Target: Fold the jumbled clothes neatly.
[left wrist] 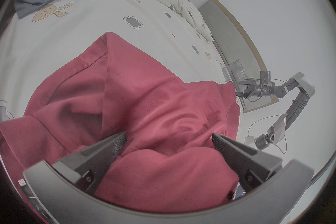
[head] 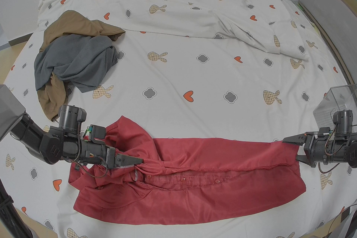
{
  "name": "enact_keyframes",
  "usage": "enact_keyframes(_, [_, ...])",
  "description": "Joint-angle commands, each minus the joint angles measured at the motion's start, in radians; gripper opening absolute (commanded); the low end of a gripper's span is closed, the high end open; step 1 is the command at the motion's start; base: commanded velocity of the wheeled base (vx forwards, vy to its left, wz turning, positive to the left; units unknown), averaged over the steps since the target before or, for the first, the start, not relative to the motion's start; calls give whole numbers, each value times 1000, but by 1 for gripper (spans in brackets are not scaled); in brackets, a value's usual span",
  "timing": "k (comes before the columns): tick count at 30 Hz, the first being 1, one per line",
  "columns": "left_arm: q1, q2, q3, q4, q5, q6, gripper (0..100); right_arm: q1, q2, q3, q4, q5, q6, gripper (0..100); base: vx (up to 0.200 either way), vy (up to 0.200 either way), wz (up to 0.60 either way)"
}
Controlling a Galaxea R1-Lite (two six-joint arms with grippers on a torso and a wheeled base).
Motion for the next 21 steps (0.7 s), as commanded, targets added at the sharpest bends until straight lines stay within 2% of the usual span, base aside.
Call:
enact_keyframes(1, [0,-2,1,0,0,0,100,-36,-22,9,0,85,1,100,0,0,0])
enact_keyframes(2, [0,-2,1,0,0,0,100,-48,-16,11,-2,111,0,100,0,0,0])
enact_keyframes(6, [0,-2,3,0,0,2,100,-76,36,12,-3,146,-9,100,0,0,0])
enact_keyframes(10, [1,0,6,0,-2,37,100,-109,71,15,-23,206,-14,100,0,0,0])
enact_keyframes(14, [1,0,11,1,-2,40,100,-160,125,72,-198,266,-14,100,0,0,0])
enact_keyframes(17, [0,0,11,0,0,40,100,-192,170,110,-335,329,-8,100,0,0,0])
enact_keyframes(18, [1,0,11,0,-2,41,100,-203,191,133,-399,370,0,100,0,0,0])
enact_keyframes(21, [1,0,11,0,-2,41,100,-206,226,163,-473,415,1,100,0,0,0])
